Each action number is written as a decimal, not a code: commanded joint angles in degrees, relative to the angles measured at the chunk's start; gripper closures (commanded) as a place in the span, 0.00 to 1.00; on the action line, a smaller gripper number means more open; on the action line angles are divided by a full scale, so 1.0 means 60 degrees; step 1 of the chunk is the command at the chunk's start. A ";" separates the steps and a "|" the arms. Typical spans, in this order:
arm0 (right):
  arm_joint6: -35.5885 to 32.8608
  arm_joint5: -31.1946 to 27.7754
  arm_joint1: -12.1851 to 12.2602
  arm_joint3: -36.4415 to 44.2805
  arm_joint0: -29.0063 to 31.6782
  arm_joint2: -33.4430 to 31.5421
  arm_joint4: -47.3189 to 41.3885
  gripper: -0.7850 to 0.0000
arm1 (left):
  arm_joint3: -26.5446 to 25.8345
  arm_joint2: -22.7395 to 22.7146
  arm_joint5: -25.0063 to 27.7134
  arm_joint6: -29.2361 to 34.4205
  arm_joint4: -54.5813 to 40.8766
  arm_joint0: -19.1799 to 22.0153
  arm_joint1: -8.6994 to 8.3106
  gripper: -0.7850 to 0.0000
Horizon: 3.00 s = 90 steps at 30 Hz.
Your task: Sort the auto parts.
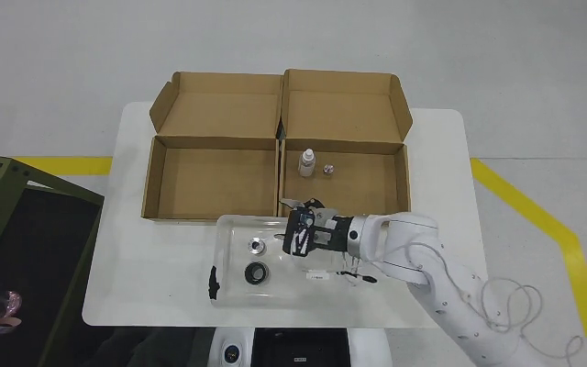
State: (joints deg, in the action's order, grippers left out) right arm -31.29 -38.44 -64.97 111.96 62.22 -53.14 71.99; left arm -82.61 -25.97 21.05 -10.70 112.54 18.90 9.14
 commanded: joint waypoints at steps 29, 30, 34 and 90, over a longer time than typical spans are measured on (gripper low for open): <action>-0.0250 0.0698 -0.0739 -0.1372 -0.1007 0.2469 0.1062 0.47 | 0.0000 0.0000 0.0000 0.0000 0.0000 0.0000 0.0000 0.00; -0.0250 0.0718 -0.0761 -0.1402 -0.1036 0.2500 0.1071 0.47 | 0.0000 0.0000 0.0000 0.0000 0.0000 0.0000 0.0000 0.00; -0.0244 0.0786 -0.0855 -0.1611 -0.1161 0.2619 0.1138 0.48 | 0.0000 0.0000 0.0000 0.0000 0.0000 0.0000 0.0000 0.00; -0.0356 0.0265 -0.1701 -0.3353 -0.1836 0.3212 0.0934 1.00 | 0.0000 0.0000 0.0000 0.0000 0.0000 0.0000 0.0000 0.00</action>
State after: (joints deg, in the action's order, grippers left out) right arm -33.32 -36.71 -75.23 91.35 51.09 -33.70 77.53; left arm -82.61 -25.97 21.05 -10.70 112.54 18.90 9.14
